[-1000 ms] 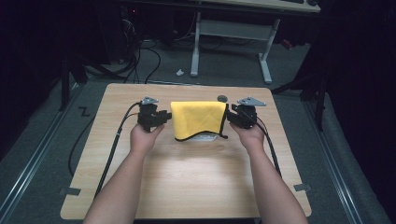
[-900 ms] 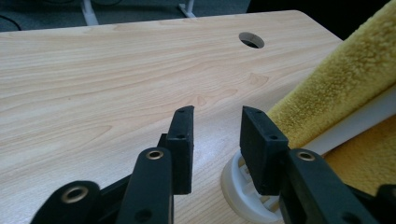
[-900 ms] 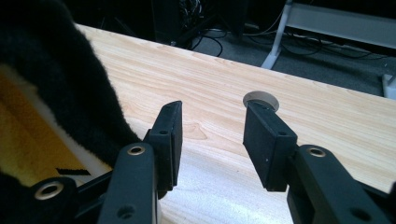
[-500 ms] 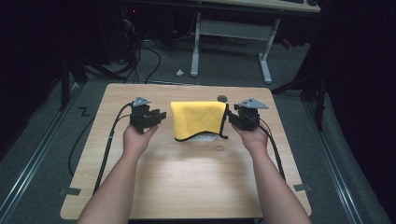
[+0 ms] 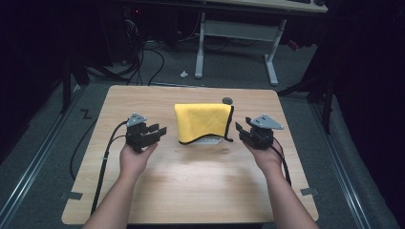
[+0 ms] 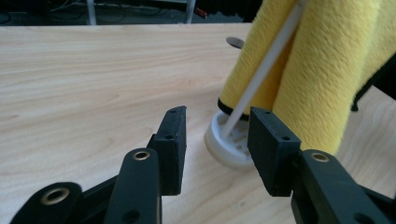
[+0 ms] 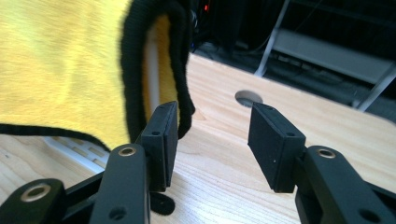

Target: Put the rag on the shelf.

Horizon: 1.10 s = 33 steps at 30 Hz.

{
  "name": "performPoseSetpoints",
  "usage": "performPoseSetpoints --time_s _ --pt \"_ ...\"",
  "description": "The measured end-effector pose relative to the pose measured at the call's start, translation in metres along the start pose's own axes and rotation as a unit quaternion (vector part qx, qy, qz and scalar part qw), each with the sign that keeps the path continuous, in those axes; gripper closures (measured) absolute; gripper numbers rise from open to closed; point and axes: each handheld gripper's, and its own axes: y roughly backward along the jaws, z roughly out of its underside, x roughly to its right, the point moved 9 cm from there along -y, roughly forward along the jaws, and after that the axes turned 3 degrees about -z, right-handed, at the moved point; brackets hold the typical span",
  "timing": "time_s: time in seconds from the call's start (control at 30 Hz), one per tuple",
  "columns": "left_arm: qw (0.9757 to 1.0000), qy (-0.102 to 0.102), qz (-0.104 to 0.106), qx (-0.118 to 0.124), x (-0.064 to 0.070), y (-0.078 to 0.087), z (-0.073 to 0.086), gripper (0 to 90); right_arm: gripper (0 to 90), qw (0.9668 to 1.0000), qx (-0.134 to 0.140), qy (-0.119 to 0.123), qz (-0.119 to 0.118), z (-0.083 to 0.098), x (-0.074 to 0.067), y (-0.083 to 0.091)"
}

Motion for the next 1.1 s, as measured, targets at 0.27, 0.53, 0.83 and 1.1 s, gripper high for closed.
performPoseSetpoints --time_s 0.27,0.53,0.83,1.1 --pt "0.9994 -0.021 0.027 -0.007 0.023 0.026 0.031 55.9 50.3 0.9996 -0.015 0.020 -0.010 0.014 -0.025 0.027" --pt "0.9974 -0.029 0.054 -0.036 0.048 0.052 0.083 53.6 47.2 0.9979 -0.036 0.034 -0.042 0.044 -0.068 0.047" --pt "0.9921 -0.039 0.072 -0.095 0.072 0.065 0.146 50.9 40.7 0.9950 -0.076 0.015 -0.063 0.090 -0.114 0.055" --pt "0.9871 -0.096 0.089 -0.092 0.104 0.053 0.144 47.7 44.9 0.9962 -0.071 0.009 -0.049 0.115 -0.115 0.059"
